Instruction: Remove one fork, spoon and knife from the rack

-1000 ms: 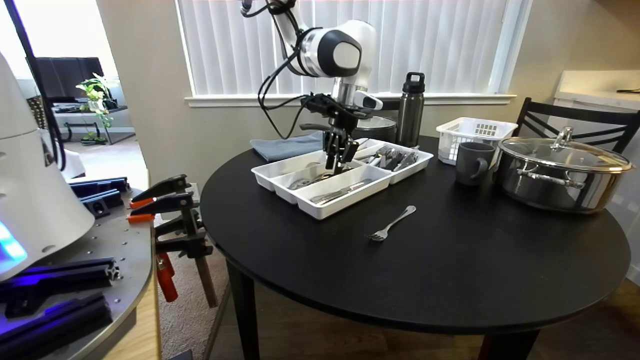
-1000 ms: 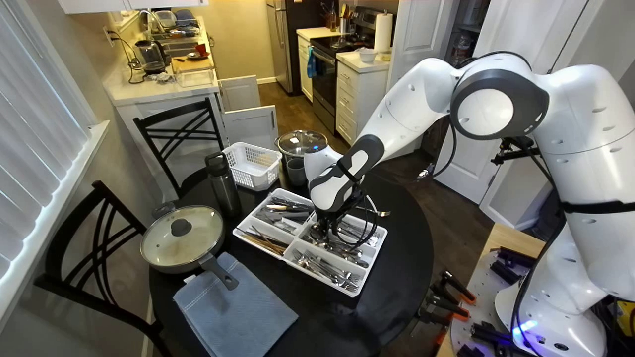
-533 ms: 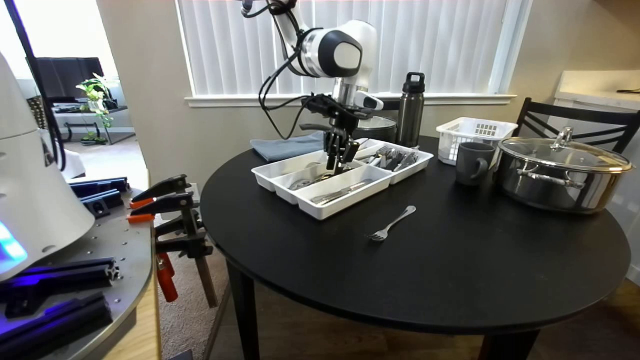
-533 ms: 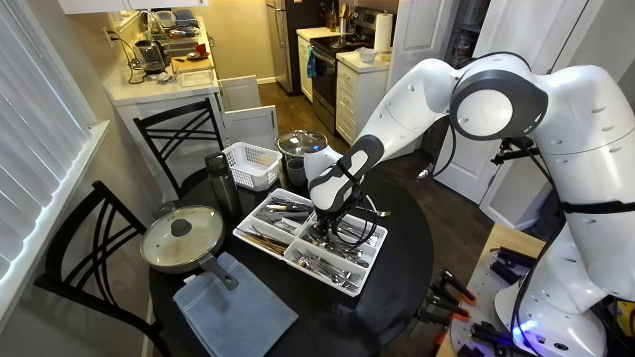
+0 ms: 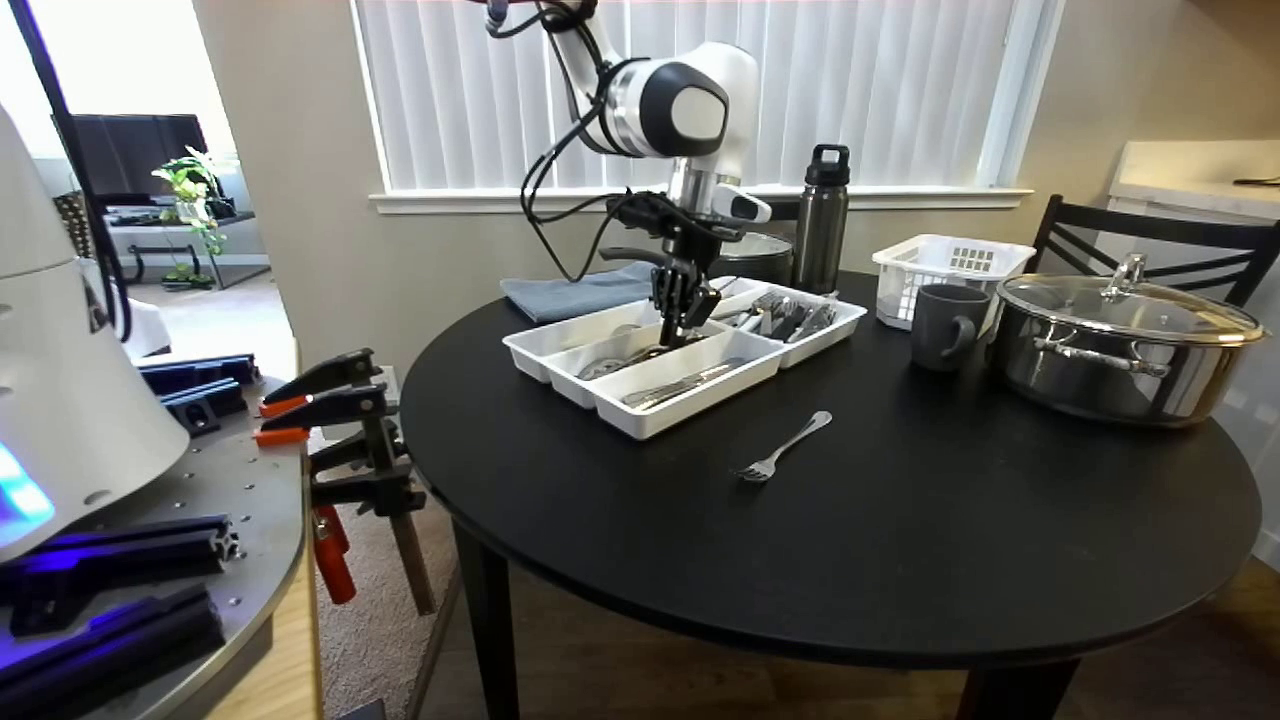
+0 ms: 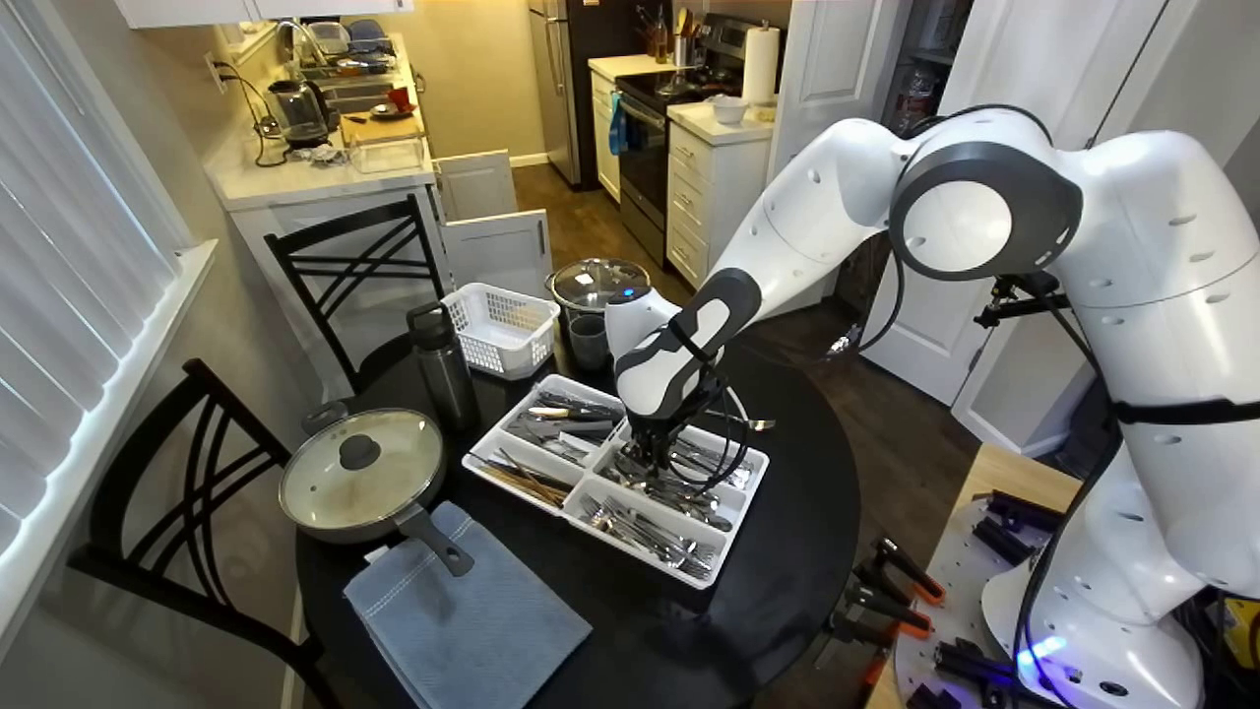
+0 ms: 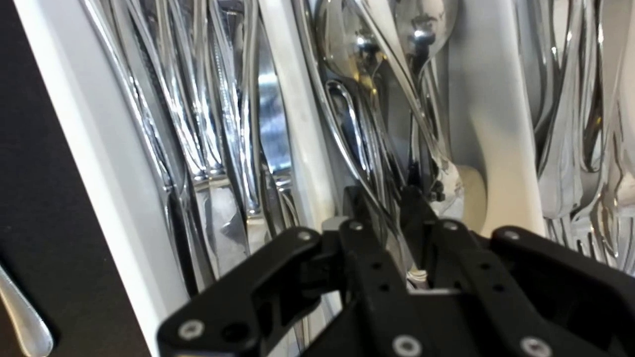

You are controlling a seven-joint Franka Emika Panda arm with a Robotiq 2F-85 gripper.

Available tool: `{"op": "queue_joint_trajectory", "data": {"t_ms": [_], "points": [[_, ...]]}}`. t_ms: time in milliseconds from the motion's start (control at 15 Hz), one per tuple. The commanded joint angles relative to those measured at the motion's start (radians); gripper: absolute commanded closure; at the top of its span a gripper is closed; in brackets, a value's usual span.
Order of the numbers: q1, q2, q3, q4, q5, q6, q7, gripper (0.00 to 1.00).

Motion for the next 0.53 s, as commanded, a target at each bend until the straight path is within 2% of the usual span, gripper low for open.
{"op": "queue_joint_trajectory", "data": {"t_ms": [0,333,467], "points": [[-0.006,0.023,0.003,0.025,0.02,0.004,0.004,0.73],[-0.014,0.065,0.006,0.064,0.033,0.032,0.003,0.75],[-0.014,0.081,0.004,0.083,0.036,0.048,0.004,0.95]]}}
